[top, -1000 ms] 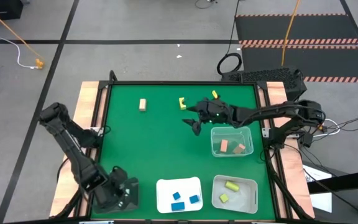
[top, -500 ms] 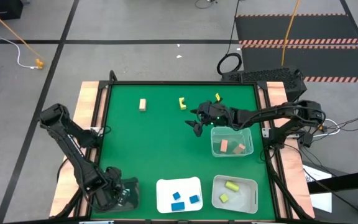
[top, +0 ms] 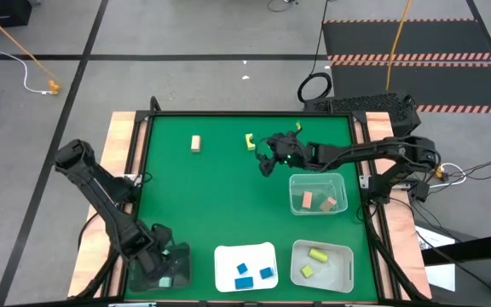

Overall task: Sort & place blocks by color
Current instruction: Put the green block into the gray bin

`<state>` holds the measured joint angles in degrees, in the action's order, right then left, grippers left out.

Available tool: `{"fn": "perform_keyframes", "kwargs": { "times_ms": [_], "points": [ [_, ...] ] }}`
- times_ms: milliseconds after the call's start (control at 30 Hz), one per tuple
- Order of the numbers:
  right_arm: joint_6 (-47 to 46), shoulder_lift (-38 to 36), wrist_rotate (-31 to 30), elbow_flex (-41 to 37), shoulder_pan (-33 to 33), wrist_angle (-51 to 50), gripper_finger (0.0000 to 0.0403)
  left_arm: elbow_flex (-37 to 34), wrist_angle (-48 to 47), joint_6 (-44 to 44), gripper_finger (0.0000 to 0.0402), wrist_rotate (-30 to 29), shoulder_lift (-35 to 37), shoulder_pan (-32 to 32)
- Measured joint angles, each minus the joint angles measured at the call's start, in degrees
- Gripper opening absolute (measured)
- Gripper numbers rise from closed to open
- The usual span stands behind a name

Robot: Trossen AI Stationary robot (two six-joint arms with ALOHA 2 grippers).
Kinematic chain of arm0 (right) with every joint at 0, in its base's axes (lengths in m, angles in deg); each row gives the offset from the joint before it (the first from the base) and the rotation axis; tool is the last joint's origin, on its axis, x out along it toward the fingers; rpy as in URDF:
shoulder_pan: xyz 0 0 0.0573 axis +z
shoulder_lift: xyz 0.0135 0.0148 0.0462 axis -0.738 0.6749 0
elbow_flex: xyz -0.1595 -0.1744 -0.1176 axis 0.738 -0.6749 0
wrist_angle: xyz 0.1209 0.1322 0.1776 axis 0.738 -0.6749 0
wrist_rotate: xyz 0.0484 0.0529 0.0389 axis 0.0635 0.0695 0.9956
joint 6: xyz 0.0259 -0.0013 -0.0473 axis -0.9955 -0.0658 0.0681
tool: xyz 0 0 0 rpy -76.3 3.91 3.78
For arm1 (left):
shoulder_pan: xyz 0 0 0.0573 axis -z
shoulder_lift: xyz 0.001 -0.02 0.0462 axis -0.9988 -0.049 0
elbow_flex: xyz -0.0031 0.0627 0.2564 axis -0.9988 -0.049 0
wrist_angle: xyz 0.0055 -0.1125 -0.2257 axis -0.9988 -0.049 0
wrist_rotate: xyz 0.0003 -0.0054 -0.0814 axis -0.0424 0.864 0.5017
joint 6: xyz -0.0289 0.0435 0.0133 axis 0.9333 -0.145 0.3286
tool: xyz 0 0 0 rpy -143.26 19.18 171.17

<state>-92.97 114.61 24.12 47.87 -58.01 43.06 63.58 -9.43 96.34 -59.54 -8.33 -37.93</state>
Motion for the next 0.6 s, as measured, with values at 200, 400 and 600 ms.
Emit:
{"fn": "perform_keyframes", "kwargs": {
  "times_ms": [200, 400, 600],
  "points": [
    [-4.21, 6.27, 0.13, 7.44, -1.87, -7.05, 0.0304, 1.84, -0.26, -8.24, 0.0264, -4.93, 2.97, -5.72],
    [-10.38, 14.39, 2.30, 17.01, -4.32, -17.59, 0.0304, 4.55, -0.05, -18.37, 0.0255, -16.84, 5.27, -11.94],
    [-18.45, 20.43, 6.24, 20.29, -7.54, -17.85, 0.0304, 6.42, 0.30, -26.59, 0.0255, -24.21, 5.35, -16.26]
  ]
}}
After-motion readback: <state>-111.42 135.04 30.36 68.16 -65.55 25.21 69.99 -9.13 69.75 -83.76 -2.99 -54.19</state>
